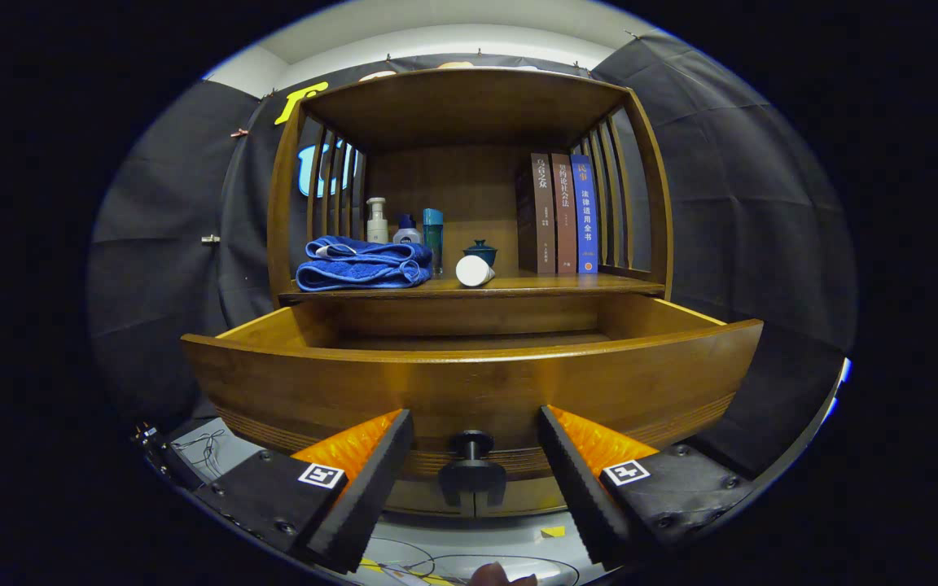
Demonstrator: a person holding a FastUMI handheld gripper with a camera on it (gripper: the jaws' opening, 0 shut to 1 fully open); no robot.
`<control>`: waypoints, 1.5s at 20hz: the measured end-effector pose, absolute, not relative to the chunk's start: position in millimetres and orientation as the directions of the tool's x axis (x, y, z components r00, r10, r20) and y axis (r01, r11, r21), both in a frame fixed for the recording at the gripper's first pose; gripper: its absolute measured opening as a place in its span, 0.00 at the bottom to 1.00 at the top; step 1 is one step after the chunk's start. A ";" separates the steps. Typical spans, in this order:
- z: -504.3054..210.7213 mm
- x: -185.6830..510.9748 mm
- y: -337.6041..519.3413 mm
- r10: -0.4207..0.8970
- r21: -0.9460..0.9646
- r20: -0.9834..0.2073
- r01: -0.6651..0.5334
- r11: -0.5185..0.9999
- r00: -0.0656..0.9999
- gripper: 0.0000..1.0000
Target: Pull open the drawer, take out the items inside it, and place them on the countertop above the cabinet.
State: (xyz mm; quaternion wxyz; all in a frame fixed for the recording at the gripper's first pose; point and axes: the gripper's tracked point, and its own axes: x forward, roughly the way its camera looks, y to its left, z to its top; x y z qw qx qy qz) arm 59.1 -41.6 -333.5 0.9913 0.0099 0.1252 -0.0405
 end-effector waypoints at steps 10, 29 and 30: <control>-341.0 116.3 -43.0 -0.085 0.009 -0.253 0.090 0.996 0.964 1.00; -350.9 197.2 -45.4 -0.107 -0.025 -0.247 0.104 0.994 0.963 0.99; -351.3 199.5 -45.8 -0.107 -0.029 -0.246 0.103 0.994 0.963 0.99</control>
